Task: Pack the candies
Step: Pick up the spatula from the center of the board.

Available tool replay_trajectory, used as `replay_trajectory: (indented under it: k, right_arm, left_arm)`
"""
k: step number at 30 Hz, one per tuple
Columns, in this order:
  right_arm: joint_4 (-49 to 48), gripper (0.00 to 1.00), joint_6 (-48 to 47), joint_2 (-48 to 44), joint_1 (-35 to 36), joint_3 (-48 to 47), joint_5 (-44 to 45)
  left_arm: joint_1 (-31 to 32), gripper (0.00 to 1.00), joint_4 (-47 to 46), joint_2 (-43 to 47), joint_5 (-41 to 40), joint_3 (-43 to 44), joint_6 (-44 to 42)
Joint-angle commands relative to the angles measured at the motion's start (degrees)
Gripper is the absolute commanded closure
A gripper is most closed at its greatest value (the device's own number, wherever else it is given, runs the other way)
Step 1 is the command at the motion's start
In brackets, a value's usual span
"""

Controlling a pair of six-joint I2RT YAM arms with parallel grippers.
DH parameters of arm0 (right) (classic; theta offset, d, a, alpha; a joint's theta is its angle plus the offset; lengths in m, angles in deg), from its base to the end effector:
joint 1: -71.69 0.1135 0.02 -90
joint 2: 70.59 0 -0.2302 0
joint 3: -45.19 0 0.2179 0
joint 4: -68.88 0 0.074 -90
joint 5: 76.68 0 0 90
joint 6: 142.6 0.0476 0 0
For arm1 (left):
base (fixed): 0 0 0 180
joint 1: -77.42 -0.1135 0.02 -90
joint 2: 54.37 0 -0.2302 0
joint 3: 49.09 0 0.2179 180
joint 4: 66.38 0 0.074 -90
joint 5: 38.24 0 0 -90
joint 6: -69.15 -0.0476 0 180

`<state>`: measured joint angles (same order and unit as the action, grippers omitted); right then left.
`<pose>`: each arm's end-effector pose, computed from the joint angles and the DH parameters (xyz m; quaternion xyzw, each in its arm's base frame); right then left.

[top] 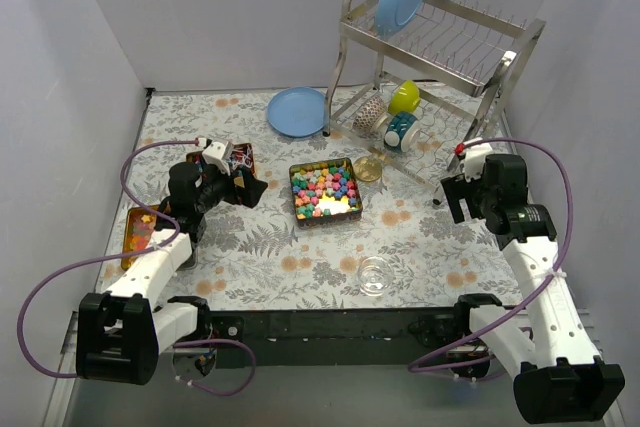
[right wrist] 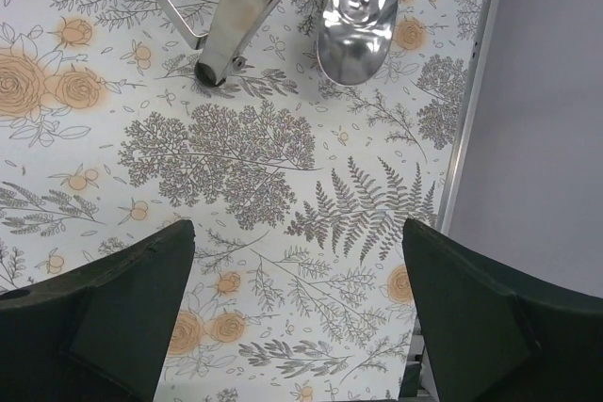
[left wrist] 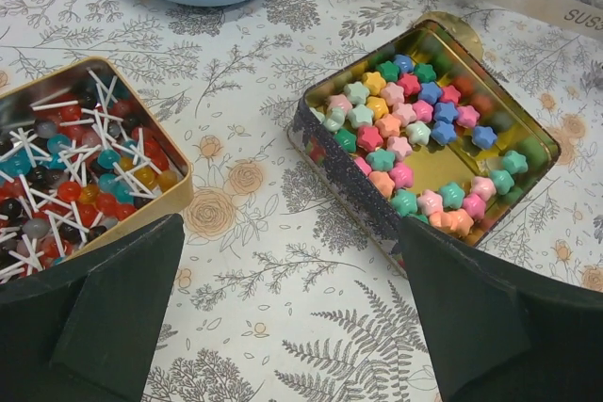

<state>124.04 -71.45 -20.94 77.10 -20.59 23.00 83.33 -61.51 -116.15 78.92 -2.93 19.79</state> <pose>0.1742 0.0085 0.2733 -0.1535 0.8870 -0.1258 0.4169 0.2265 -0.0453 0.2169 -0.1106 0.8022 -0.3962 0.4328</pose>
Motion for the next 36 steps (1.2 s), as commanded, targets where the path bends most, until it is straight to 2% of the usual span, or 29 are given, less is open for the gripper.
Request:
replay_trajectory:
  k: [1, 6, 10, 15, 16, 19, 23, 24, 27, 31, 36]
  right_arm:
    - [1.0, 0.02, -2.0, -1.9, 0.0, -1.1, 0.4]
    - [2.8, 0.02, -2.3, -4.9, -1.0, -2.2, -6.7]
    - [-0.8, 0.02, -0.5, -9.0, -2.9, -2.7, -8.4]
    - [-2.4, 0.02, 7.2, -4.3, -4.5, -7.8, -3.5]
    - [-2.7, 0.02, 11.5, -1.8, -4.6, -9.3, -2.6]
    - [-1.0, 0.03, 18.3, 3.8, -4.8, -15.9, 0.9]
    - [3.8, 0.04, 25.9, 9.7, -14.4, -20.9, -6.3]
    - [5.4, 0.05, 26.7, 11.3, -19.4, -23.0, -11.6]
    - [10.7, 0.10, 27.0, 18.0, -26.0, -25.1, -17.0]
    - [11.2, 0.18, 22.6, 26.3, -27.6, -23.4, -18.5]
    - [7.7, 0.34, 19.4, 32.2, -28.9, -22.6, -25.7]
  left_arm:
    - [0.6, 0.02, -2.0, 0.3, 1.4, 0.7, -0.9]
    - [0.8, 0.02, -1.8, 1.3, 1.2, 1.2, -0.5]
    - [0.9, 0.02, 3.3, 1.8, 0.1, 3.6, -0.4]
    - [0.9, 0.02, 10.5, -1.0, -2.5, 7.3, 2.8]
    - [0.9, 0.02, 12.4, -1.4, -2.7, 7.8, 3.2]
    - [0.9, 0.02, 11.8, -1.5, -4.0, 8.1, 4.8]
    - [0.9, 0.02, 11.5, -0.6, -2.8, 8.1, 4.3]
    - [0.9, 0.02, 11.8, -0.3, -2.5, 8.8, 3.8]
    - [0.9, 0.02, 12.8, 0.5, -2.7, 9.5, 4.1]
    - [0.9, 0.02, 14.0, 2.8, -4.1, 9.4, 5.3]
    - [0.9, 0.02, 16.0, 4.2, -3.1, 8.9, 5.3]
